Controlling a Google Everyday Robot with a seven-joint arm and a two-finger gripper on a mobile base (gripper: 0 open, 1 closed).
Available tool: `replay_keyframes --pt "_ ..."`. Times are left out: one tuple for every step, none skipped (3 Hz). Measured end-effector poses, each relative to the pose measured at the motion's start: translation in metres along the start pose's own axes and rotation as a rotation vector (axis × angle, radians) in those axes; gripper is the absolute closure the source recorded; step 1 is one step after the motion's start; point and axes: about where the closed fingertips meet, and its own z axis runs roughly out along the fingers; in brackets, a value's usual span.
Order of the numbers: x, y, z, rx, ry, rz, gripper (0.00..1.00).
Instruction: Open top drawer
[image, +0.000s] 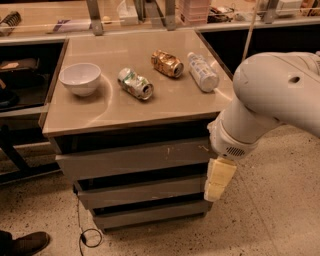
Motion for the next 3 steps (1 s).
replay_keyframes --pt "0.0 0.0 0.001 0.0 -0.001 -0.002 0.0" --pt "-0.002 -0.009 0.017 0.013 -0.015 0.009 0.0" --pt "-0.006 -0.034 0.058 0.032 -0.035 0.043 0.0"
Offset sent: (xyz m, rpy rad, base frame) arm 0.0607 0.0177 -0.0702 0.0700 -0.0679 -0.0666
